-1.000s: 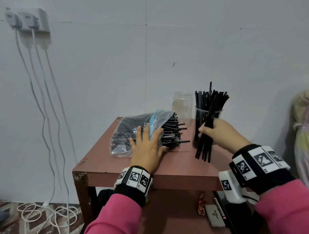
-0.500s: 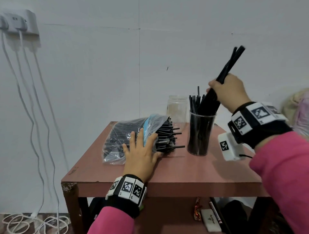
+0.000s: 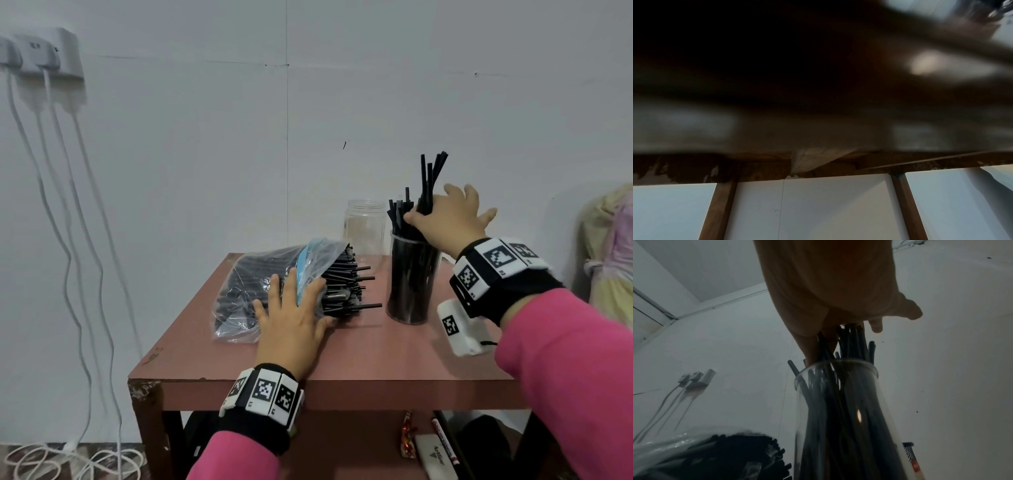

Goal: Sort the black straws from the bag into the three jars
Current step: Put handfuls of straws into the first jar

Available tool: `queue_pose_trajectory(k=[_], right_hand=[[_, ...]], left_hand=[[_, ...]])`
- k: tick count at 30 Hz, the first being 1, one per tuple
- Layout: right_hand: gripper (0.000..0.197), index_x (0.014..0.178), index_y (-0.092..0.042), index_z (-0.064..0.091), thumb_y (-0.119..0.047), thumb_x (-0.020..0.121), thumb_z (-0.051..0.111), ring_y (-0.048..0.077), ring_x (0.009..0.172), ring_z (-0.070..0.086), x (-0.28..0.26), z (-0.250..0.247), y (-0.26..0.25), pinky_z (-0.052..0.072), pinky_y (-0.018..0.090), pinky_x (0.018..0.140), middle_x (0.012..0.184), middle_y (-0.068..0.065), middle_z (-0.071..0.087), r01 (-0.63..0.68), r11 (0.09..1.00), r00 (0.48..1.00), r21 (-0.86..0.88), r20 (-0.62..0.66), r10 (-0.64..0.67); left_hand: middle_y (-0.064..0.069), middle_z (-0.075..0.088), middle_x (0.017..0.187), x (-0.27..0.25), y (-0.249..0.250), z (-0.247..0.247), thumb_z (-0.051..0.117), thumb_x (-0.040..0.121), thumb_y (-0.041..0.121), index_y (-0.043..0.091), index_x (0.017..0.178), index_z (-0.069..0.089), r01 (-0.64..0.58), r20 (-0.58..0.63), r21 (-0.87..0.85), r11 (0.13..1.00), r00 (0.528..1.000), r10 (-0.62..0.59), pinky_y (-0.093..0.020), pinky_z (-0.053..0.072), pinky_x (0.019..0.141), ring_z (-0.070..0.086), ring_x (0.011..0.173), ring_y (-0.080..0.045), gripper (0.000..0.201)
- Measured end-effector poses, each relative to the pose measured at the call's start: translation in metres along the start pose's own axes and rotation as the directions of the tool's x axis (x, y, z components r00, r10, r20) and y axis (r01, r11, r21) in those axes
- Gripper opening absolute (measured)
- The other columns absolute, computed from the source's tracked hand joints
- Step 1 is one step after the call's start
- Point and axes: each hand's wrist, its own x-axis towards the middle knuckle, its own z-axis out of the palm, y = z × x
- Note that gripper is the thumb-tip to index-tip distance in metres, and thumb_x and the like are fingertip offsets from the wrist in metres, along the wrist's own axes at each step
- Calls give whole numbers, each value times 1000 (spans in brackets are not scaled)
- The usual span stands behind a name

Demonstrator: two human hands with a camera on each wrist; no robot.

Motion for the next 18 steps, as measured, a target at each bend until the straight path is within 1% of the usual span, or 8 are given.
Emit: queue_pose_trajectory(k=[2, 4, 6, 8, 11, 14, 15, 18], right_hand=[[48, 122, -20, 58, -46, 82, 66, 26, 148, 3, -1, -1, 0, -3, 65, 113, 154, 7, 28, -7, 992, 999, 122, -31, 10], [65, 130, -23, 48, -44, 75, 74, 25, 143, 21, -1, -5, -2, 6, 63, 114, 145, 3, 41, 5, 952, 993, 305, -113, 31], [76, 138, -26, 36, -35, 74, 77, 24, 131, 40, -1, -11, -4, 19, 57, 113, 141, 0, 45, 67, 867, 987, 493, -161, 16], [81, 143, -30, 27, -20, 77, 74, 21, 118, 48, 0, -15, -6, 34, 49, 109, 136, 2, 47, 141, 770, 980, 622, -197, -20], [80, 142, -34, 28, -5, 78, 67, 20, 110, 55, 0, -15, -6, 47, 40, 96, 116, -5, 54, 199, 736, 969, 647, -244, -47], [78, 136, -32, 36, -4, 71, 67, 21, 98, 60, 4, -6, -1, 45, 49, 98, 94, -17, 54, 147, 813, 982, 563, -182, -52], [85, 139, -33, 30, -4, 70, 70, 21, 96, 59, 4, -3, 1, 44, 51, 99, 95, -16, 53, 130, 817, 986, 562, -157, -49], [111, 146, -43, 7, -5, 67, 76, 14, 97, 54, 6, -5, 4, 39, 55, 103, 116, -7, 49, 151, 802, 984, 578, -168, -64]], left_hand=[[-1, -2, 161, 0, 0, 0, 42, 95, 55, 44, 145, 15, -1, 1, -2, 1000, 1000, 1, -59, 4, 117, -10, 147, -28, 58], [-2, -2, 161, 0, -1, 0, 42, 95, 55, 44, 145, 15, -1, 1, -3, 1000, 1000, 1, -58, 3, 116, -11, 147, -28, 58], [-2, -2, 161, 1, -1, 1, 42, 95, 55, 43, 146, 15, 0, -2, 2, 1000, 1000, 0, -58, 3, 116, -10, 147, -28, 58], [-1, -2, 161, 1, -1, 2, 42, 95, 55, 43, 146, 15, -1, -7, 1, 1000, 1000, 1, -58, 4, 116, -10, 147, -28, 59], [-1, -2, 161, 1, -1, 2, 42, 95, 54, 44, 145, 15, -2, -8, -9, 1000, 1000, 2, -58, 4, 116, -10, 147, -27, 58], [-1, -1, 161, 0, -1, 1, 42, 95, 54, 43, 146, 14, -1, -8, 2, 1000, 1000, 1, -58, 4, 116, -10, 147, -27, 59], [-1, -1, 161, 0, -1, 1, 42, 95, 54, 43, 146, 15, -2, -9, -3, 1000, 1000, 2, -58, 4, 116, -9, 147, -28, 58], [-1, -1, 161, 0, -1, 1, 43, 95, 53, 44, 145, 15, -2, -8, -16, 1000, 1000, 2, -58, 4, 116, -10, 147, -27, 58]])
